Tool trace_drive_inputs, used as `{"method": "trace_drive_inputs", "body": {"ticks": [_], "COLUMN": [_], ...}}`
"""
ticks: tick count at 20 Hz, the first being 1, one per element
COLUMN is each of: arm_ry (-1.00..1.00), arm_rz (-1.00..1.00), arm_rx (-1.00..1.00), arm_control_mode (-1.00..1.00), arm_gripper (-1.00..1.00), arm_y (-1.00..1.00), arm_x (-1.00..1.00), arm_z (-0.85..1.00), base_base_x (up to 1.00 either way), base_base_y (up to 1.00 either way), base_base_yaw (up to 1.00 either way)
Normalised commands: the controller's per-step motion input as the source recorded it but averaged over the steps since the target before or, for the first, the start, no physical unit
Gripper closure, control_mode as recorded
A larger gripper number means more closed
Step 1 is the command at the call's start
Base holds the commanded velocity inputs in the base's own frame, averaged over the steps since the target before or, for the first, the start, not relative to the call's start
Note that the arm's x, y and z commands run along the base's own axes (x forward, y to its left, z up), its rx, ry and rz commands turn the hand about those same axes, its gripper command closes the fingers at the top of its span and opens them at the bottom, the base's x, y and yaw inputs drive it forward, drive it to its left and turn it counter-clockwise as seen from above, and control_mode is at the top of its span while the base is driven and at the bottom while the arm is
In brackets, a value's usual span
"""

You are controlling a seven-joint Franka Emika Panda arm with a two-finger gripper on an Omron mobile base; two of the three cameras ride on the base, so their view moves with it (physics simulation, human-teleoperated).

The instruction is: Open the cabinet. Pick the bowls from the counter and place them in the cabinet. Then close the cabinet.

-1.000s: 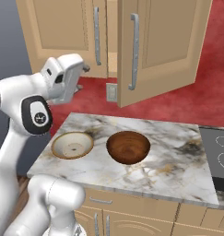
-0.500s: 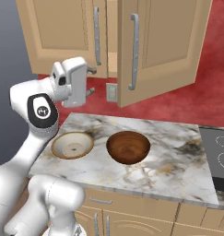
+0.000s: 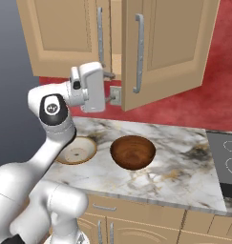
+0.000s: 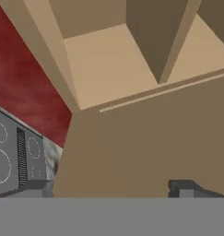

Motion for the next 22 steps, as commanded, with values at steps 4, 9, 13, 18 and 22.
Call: {"method": "trace_drive_inputs", "body": {"ticks": [4, 9, 13, 18, 22], "arm_ry": [0.00, 0.03, 0.10, 0.11, 0.08], "arm_rz": [-0.19, -0.20, -0.23, -0.23, -0.22], "arm_rx": [0.01, 0.00, 0.00, 0.00, 0.00], "arm_control_mode": [-1.00, -1.00, -1.00, -1.00, -1.00], "arm_gripper": [-1.00, -1.00, -1.00, -1.00, -1.00], "arm_y": [-0.23, -0.20, -0.20, -0.26, -0.41], "arm_x": [0.00, 0.00, 0.00, 0.00, 0.00], "arm_z": [0.00, 0.00, 0.00, 0.00, 0.00], "base_base_x": [0.00, 0.00, 0.00, 0.00, 0.00], "base_base_y": [0.00, 0.00, 0.00, 0.00, 0.00], "base_base_yaw": [0.00, 0.00, 0.00, 0.00, 0.00]}}
